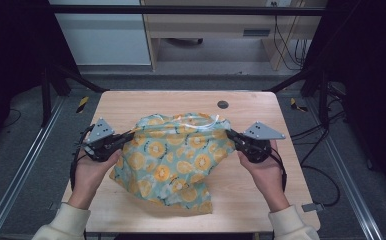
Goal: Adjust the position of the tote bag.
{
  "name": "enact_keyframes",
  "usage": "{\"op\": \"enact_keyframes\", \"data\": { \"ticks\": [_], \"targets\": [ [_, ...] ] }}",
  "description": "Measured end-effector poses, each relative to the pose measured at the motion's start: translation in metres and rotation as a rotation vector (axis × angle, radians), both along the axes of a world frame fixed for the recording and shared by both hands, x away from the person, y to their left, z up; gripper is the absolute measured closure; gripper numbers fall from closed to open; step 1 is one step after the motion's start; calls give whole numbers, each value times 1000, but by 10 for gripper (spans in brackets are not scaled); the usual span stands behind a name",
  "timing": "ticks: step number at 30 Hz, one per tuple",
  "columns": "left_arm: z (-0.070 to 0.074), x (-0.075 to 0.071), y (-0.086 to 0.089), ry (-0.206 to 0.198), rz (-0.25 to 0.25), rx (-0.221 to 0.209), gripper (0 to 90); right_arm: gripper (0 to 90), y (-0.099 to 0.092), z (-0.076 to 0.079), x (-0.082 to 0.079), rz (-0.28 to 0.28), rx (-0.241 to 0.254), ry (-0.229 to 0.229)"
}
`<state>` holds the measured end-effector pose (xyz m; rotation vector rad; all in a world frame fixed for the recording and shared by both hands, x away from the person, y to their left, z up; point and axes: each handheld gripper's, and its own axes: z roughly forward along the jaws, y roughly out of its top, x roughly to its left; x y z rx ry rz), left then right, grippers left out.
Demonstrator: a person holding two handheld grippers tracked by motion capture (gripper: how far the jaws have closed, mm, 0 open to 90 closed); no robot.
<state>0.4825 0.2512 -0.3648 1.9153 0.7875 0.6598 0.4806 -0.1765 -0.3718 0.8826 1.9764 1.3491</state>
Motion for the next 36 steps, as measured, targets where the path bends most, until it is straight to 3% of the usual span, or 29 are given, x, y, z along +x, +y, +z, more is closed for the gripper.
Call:
{"op": "enact_keyframes", "data": {
  "ticks": [6,16,23,29,36],
  "targets": [
    [-9,-13,3,-13,-4,-18,900,900,0,-7,-16,7,15,-12],
    [-24,-41,18,-9,7,-70,900,900,5,-25,-39,68,4,-2],
    [-40,-67,26,12,-16,-85,900,900,6,-35,-60,102,-12,-2],
    [-45,-79,31,26,-21,-101,900,900,7,-40,-73,119,0,9],
    [-54,-89,37,63,-41,-101,900,900,9,-44,-82,157,-27,10]
  ]
}}
